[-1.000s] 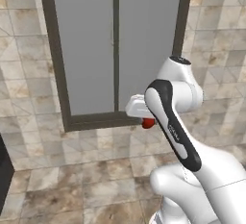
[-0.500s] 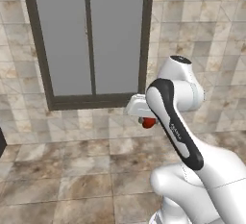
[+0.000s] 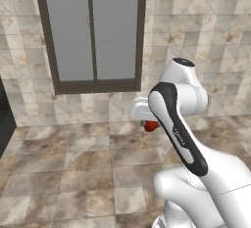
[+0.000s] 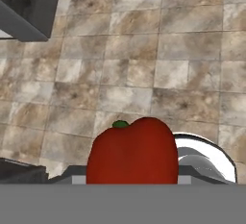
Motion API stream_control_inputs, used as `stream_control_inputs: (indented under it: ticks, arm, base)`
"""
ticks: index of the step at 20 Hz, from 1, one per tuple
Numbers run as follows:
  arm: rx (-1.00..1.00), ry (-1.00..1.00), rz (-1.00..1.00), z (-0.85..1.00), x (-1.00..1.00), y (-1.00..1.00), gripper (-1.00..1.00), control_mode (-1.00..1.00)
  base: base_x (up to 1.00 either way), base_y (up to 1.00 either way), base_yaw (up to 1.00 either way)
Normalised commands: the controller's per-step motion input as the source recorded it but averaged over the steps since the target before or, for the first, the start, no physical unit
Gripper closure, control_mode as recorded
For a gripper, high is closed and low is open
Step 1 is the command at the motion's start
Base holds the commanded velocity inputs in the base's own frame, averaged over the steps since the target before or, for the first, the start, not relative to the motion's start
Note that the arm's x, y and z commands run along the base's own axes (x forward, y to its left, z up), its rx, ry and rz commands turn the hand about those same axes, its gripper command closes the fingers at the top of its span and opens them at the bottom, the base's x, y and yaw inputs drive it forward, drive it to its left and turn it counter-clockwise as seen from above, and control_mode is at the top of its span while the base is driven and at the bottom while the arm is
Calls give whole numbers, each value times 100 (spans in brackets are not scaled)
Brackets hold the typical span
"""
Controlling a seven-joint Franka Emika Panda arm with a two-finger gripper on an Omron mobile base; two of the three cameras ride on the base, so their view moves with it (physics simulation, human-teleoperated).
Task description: Take the cheese, fish, and bell pepper from the fridge and place them on the plate on the dining counter to create an appetizer plate.
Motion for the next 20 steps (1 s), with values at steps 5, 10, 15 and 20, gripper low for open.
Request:
stream_control_inputs:
  ticks: [5,10,15,20]
  arm:
    - [0,0,0,0,0,0,100,100]
    - [0,0,0,0,0,0,100,100]
    - [0,0,0,0,0,0,100,100]
    - [0,0,0,0,0,0,100,100]
  base:
    - [-100,0,0]
    - [-100,0,0]
    - [-100,0,0]
    - [-100,0,0]
